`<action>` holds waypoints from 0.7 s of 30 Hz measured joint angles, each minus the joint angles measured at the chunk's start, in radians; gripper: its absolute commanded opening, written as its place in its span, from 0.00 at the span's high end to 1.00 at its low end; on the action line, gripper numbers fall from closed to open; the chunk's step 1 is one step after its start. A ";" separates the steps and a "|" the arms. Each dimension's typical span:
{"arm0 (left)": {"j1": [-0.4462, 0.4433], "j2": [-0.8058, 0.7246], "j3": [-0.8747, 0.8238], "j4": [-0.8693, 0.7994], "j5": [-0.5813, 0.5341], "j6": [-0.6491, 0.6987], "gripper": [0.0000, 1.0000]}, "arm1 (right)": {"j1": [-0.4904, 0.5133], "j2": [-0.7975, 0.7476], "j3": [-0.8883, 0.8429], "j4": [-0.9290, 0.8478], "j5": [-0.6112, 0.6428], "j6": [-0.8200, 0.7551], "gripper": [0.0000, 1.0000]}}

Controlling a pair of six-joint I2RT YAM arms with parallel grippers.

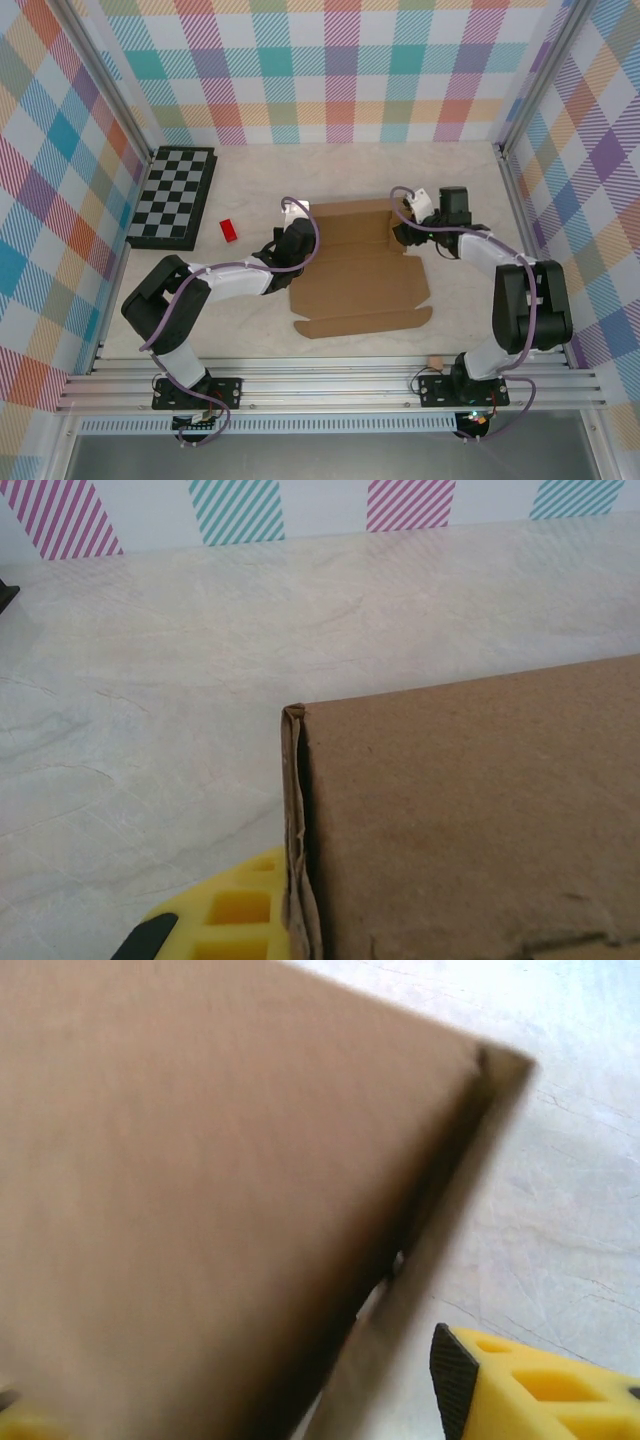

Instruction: Fold the paper box

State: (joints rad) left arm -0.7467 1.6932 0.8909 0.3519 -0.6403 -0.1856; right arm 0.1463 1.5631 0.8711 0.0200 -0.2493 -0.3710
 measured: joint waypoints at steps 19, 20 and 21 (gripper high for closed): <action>-0.022 0.006 0.089 -0.204 -0.057 -0.141 1.00 | 0.278 0.005 0.041 -0.032 0.737 0.504 1.00; -0.023 0.010 0.094 -0.208 -0.057 -0.143 1.00 | 0.281 0.005 0.045 -0.047 0.751 0.528 0.98; -0.024 0.013 0.100 -0.215 -0.057 -0.145 1.00 | 0.282 0.005 0.045 -0.060 0.757 0.550 0.91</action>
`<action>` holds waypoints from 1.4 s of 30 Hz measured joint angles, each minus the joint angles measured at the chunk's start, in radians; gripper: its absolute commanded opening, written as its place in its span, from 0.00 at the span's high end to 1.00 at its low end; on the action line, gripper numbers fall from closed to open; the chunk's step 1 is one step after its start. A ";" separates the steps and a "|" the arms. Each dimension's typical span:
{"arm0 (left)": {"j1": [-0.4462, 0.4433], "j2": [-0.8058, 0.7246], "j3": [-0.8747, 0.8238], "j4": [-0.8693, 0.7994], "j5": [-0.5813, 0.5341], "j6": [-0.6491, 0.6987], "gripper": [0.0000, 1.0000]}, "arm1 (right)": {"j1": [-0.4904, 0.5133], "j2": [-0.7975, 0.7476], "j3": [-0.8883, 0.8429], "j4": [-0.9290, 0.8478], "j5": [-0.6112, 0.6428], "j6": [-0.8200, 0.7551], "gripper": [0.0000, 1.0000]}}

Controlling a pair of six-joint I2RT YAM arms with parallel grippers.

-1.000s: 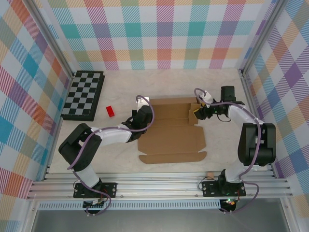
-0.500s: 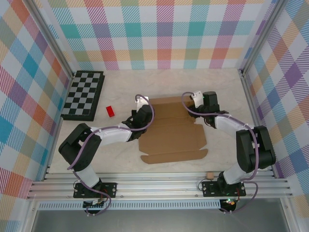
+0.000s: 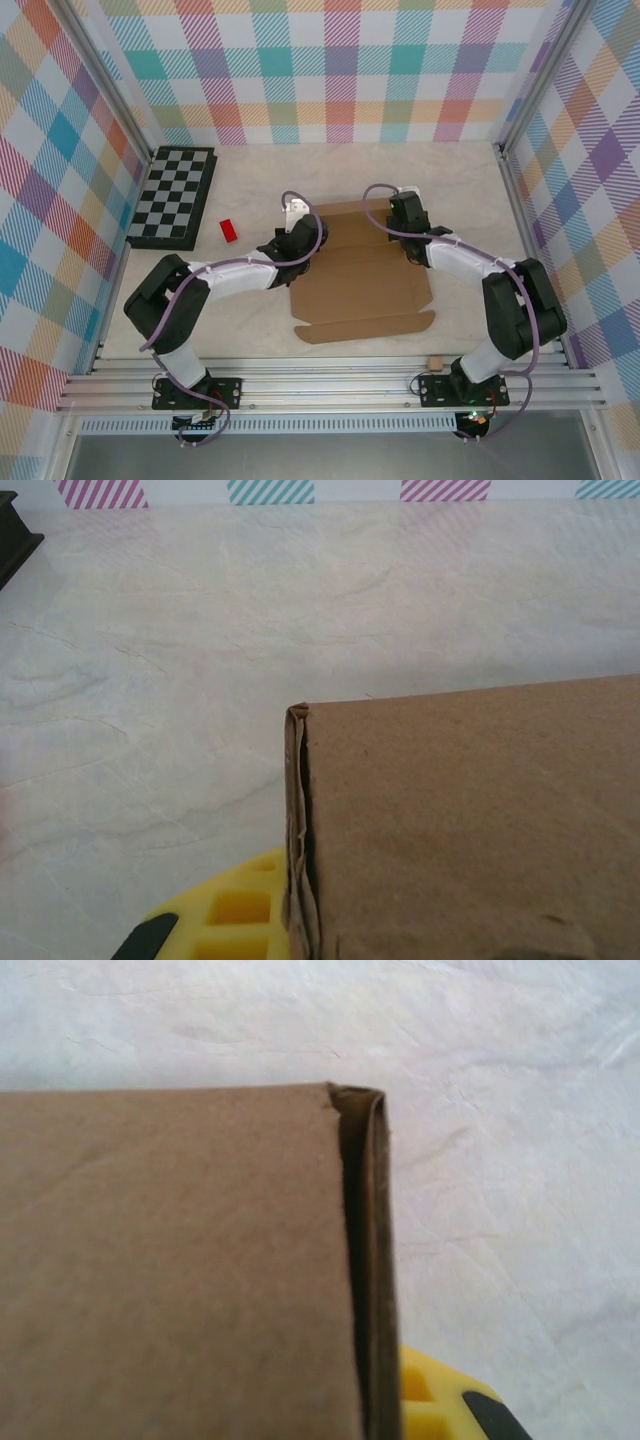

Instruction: Fold the paper box

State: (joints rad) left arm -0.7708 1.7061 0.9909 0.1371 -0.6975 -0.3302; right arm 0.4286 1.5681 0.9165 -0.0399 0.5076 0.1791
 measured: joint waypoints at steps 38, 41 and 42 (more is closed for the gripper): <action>-0.006 0.023 0.034 -0.042 -0.049 0.001 1.00 | -0.172 -0.204 -0.190 0.025 -0.456 -0.108 0.34; -0.006 0.028 0.040 -0.048 -0.053 0.002 1.00 | -0.172 -0.203 -0.191 0.029 -0.456 -0.074 0.35; -0.006 0.031 0.043 -0.051 -0.053 0.001 1.00 | -0.172 -0.200 -0.188 0.023 -0.456 -0.050 0.35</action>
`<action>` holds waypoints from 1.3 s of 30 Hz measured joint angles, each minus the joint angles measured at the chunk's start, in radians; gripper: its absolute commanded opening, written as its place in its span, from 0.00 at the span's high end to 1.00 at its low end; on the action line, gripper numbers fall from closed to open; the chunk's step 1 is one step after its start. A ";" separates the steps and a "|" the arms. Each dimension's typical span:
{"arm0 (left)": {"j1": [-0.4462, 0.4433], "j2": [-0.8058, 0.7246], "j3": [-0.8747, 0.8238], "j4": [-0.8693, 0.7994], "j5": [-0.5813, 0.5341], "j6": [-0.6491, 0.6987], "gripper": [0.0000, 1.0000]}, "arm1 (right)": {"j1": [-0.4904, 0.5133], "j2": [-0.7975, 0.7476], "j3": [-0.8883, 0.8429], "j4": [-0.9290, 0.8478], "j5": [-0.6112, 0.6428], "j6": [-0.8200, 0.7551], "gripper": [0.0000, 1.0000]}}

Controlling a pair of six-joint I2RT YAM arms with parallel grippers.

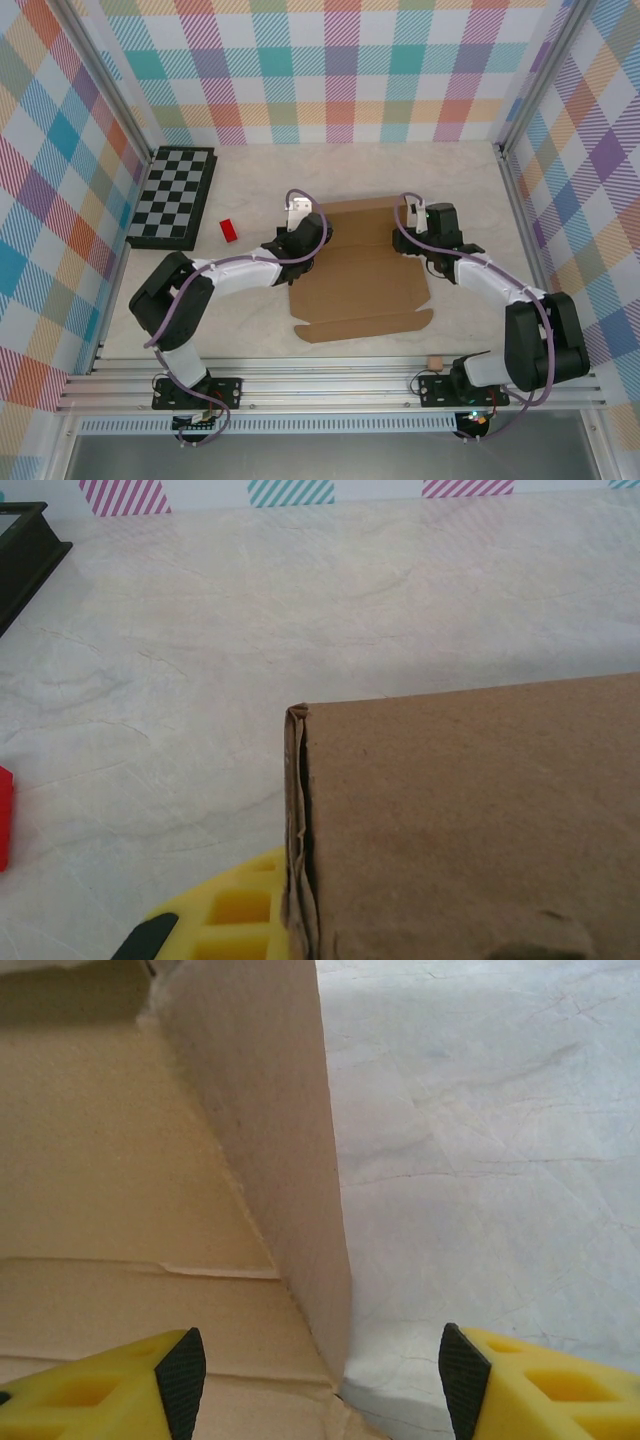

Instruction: Fold the paper box

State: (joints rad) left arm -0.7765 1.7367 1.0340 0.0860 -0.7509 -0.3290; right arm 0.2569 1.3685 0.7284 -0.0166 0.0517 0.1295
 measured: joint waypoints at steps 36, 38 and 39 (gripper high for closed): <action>0.000 0.013 0.016 -0.005 0.001 0.024 1.00 | 0.162 0.273 -0.103 0.388 0.372 0.215 0.98; 0.000 0.013 0.016 -0.005 0.002 0.024 1.00 | 0.170 0.273 -0.089 0.352 0.399 0.240 1.00; 0.000 0.013 0.016 -0.005 0.003 0.026 1.00 | 0.175 0.273 -0.080 0.331 0.413 0.256 1.00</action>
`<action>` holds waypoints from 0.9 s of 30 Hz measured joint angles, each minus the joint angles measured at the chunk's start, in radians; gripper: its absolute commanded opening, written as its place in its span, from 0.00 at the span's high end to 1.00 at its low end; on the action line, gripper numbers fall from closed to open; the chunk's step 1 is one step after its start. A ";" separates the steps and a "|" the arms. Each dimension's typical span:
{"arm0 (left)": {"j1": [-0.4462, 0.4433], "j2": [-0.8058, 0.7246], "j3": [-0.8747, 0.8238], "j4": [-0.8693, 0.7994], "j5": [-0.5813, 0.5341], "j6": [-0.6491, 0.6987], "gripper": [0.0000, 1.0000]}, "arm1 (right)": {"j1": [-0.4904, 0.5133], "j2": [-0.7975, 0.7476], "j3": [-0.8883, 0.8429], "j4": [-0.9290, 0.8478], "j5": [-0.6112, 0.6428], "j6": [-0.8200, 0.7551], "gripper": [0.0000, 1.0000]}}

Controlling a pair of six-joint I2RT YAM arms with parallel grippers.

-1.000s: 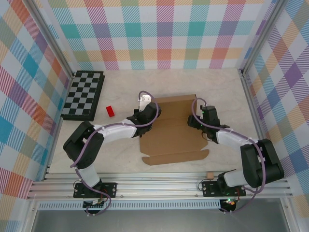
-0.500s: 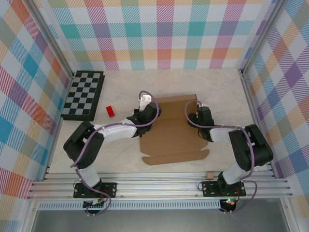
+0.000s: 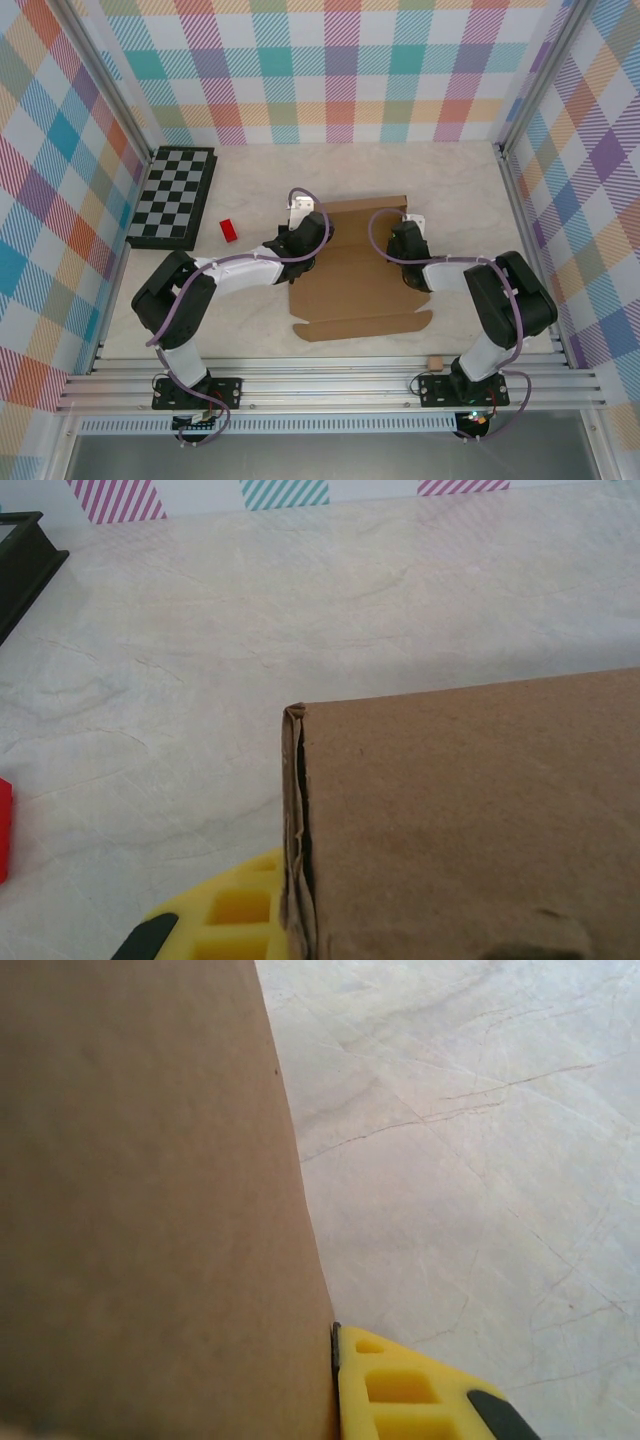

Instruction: Fold the paper box

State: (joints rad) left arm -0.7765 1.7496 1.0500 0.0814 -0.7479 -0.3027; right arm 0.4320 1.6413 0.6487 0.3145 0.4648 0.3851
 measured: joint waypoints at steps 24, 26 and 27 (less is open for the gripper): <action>0.000 0.004 0.006 0.000 0.001 0.010 1.00 | -0.066 -0.542 0.111 -0.484 -0.113 0.018 0.29; 0.000 0.003 -0.003 0.019 -0.001 0.017 1.00 | -0.093 -0.523 0.216 -0.551 -0.149 0.003 0.29; 0.000 0.002 -0.011 0.033 -0.003 0.024 1.00 | -0.106 -0.497 0.281 -0.583 -0.170 -0.005 0.30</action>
State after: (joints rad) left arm -0.7765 1.7519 1.0389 0.1146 -0.7509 -0.2783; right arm 0.3264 1.1439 0.9295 -0.2687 0.2947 0.3805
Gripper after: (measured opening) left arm 0.115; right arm 0.708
